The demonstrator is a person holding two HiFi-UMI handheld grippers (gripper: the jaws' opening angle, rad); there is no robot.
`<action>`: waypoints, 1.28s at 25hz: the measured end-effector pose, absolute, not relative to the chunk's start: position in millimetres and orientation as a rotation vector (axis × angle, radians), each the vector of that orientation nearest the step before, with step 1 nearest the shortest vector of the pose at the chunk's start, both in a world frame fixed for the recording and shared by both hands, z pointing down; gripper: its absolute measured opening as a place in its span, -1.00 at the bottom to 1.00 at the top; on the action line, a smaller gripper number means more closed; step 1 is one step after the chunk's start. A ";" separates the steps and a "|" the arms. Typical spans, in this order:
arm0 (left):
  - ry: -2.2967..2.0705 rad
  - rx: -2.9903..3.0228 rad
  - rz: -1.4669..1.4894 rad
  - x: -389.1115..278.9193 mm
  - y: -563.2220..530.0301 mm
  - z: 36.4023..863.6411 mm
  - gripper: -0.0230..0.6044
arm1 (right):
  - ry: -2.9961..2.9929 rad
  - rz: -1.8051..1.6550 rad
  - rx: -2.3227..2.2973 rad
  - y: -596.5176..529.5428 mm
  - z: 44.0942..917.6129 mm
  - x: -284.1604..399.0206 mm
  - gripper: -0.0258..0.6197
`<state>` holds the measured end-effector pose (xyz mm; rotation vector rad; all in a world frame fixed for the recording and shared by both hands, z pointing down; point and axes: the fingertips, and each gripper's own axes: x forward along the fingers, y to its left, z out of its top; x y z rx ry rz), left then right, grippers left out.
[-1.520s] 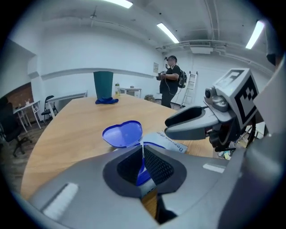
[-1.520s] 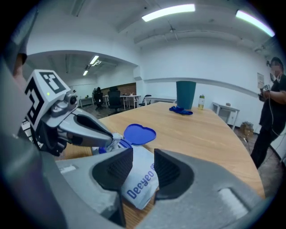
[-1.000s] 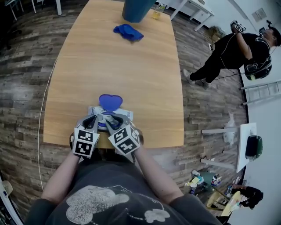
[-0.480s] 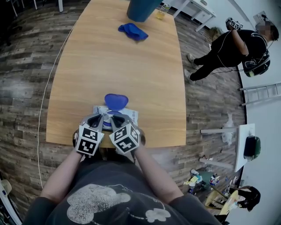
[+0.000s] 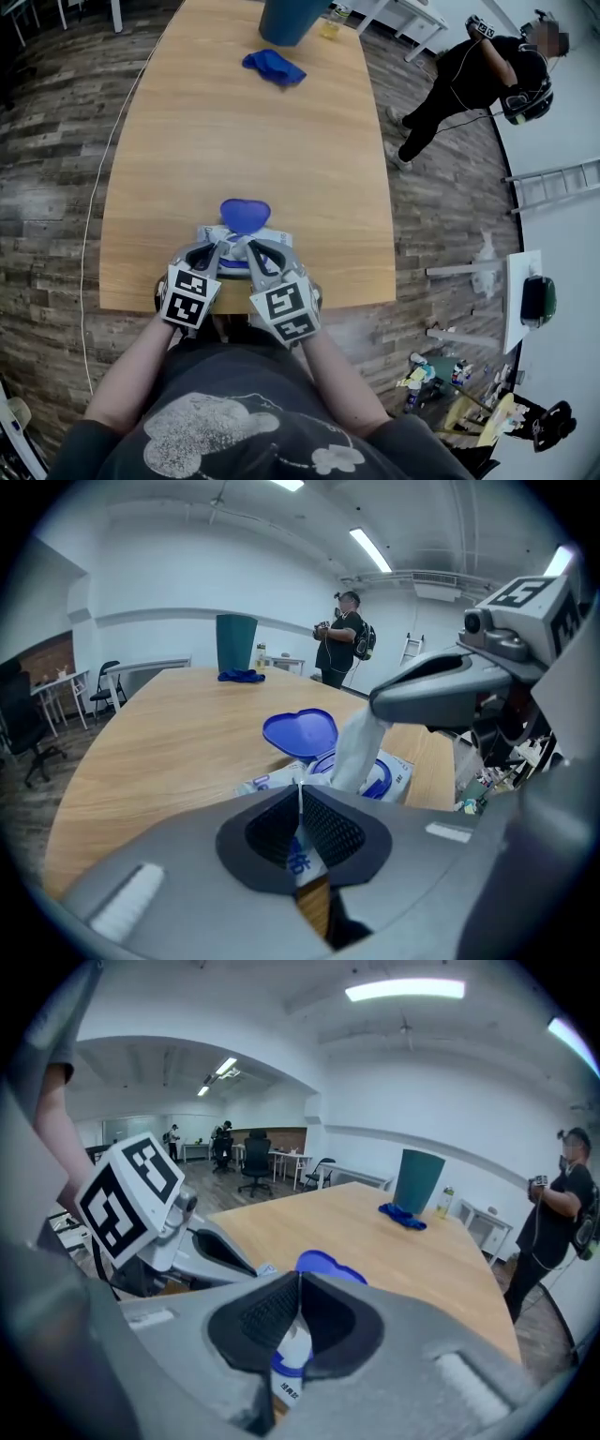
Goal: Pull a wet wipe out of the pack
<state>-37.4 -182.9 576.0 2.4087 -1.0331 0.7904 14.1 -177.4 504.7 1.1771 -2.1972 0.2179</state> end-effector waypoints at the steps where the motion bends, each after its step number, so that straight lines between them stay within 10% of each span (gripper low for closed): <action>1: -1.029 2.411 0.792 -37.5 -183.2 576.2 -0.83 | -2.207 0.213 1.211 -178.7 496.2 17.2 -0.92; 19: -1.068 2.472 0.653 -48.0 -171.3 559.4 -0.30 | -2.188 0.207 1.479 -148.2 470.6 74.1 -0.92; 32: -1.174 2.514 0.369 -10.5 -66.3 471.4 -0.67 | -2.335 0.095 1.534 -65.9 421.9 113.6 -0.92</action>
